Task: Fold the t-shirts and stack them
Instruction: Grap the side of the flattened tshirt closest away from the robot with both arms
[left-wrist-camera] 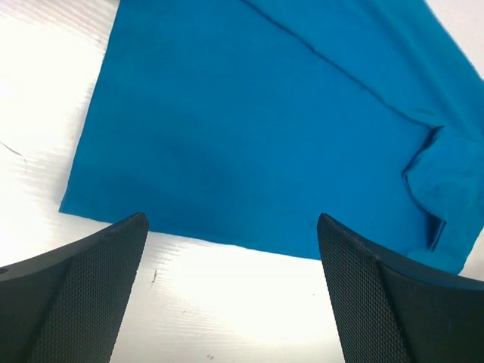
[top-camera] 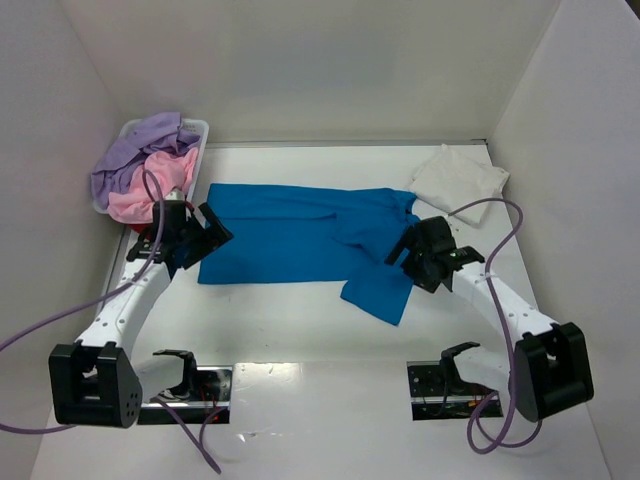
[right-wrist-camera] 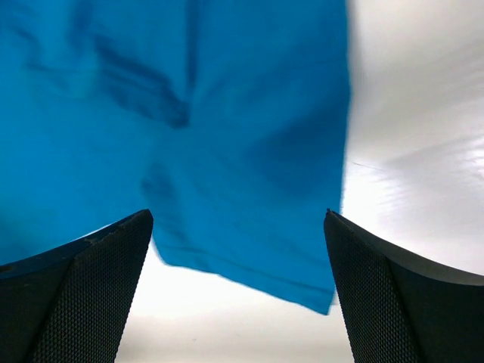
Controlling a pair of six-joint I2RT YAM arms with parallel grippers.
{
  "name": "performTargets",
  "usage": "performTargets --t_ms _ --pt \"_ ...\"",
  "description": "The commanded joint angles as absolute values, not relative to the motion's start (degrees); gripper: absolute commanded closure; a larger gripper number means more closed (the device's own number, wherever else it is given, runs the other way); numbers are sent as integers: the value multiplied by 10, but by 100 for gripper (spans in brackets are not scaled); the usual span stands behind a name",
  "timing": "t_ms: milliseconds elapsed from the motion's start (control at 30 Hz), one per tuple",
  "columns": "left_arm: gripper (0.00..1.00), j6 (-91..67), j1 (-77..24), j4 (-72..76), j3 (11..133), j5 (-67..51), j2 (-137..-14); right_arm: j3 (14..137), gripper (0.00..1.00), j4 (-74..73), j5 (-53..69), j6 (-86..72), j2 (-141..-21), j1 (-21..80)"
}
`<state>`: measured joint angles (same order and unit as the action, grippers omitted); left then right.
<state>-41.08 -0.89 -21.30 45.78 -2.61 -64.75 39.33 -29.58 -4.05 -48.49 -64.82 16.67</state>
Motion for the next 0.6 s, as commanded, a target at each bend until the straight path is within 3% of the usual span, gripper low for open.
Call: performTargets --t_ms 0,333,500,567 --pt "0 -427 -1 -193 455 -12 -658 386 1 -313 -76 -500 -691 171" --pt "0 -422 22 -165 449 4 -674 421 2 -342 -118 -516 -804 205" --pt "0 -422 27 -160 443 4 -711 440 12 -360 -139 -516 -838 211" --pt "0 -422 27 -160 443 10 -722 440 22 -350 -134 -516 -838 211"
